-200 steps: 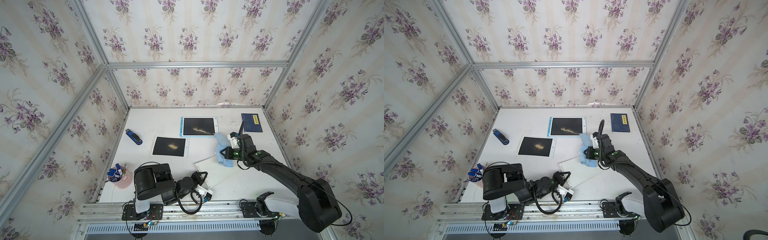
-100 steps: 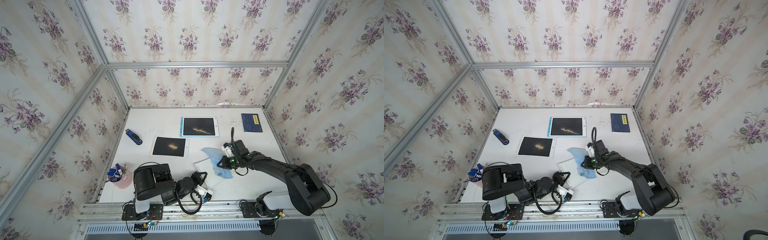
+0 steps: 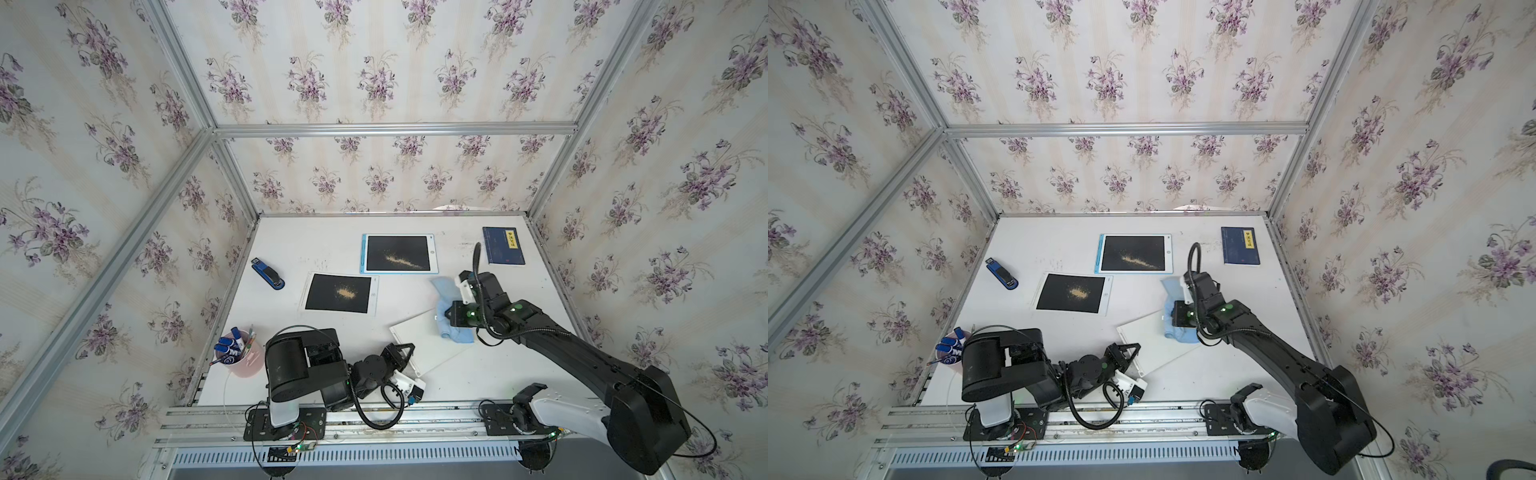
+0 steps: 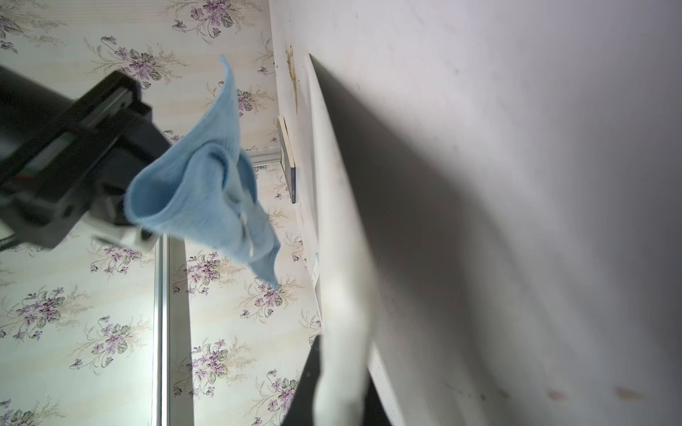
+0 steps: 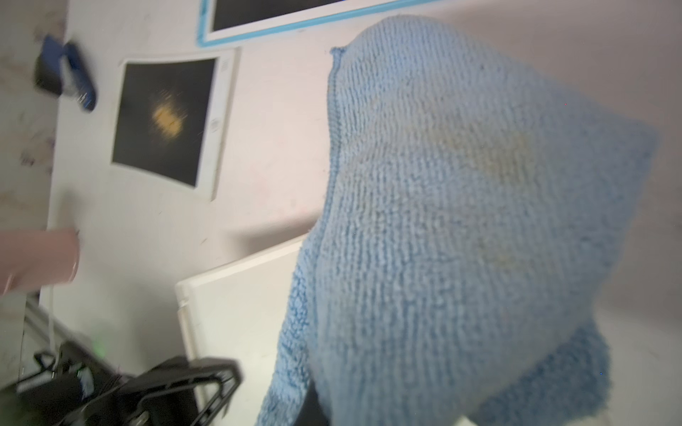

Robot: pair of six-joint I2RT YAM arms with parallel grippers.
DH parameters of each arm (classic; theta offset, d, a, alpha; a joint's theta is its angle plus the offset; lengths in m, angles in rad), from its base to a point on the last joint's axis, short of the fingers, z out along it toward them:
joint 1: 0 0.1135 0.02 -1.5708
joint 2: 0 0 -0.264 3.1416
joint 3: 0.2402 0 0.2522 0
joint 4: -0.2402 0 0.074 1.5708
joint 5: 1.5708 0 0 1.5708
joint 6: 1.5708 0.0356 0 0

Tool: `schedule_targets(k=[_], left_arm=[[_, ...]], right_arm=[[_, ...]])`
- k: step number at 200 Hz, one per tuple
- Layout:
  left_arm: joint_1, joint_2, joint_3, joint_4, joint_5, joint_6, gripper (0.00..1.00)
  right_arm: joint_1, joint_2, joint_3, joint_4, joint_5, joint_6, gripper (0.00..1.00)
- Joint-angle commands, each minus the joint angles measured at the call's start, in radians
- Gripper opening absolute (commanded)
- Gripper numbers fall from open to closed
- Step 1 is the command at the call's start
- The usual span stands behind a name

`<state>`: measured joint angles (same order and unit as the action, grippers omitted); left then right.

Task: Wipe the drawing tablet
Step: Wipe the dirt from the drawing tablet.

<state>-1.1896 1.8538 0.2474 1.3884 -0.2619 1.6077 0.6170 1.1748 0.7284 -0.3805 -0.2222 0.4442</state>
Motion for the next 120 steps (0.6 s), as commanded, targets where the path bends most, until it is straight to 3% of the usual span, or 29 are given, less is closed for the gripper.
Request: schedule_targets(k=[1,27,85,120], left_arm=[[-0.001,0.004,0.001,0.031,-0.012,0.016,0.0],[-0.004,0.017,0.007,0.031,-0.019,0.021,0.0],[-0.007,0.025,0.018,0.031,-0.042,0.015,0.0],[-0.009,0.018,0.015,0.032,-0.039,0.012,0.0]], right_arm=[[0.127,0.018,0.024,-0.004,-0.104,-0.015,0.0],[0.211,-0.004,-0.027,0.055,-0.211,0.059,0.0],[0.263,0.028,-0.231,0.252,-0.384,0.189,0.0],[0.256,0.035,-0.247,0.182,-0.208,0.19,0.0]])
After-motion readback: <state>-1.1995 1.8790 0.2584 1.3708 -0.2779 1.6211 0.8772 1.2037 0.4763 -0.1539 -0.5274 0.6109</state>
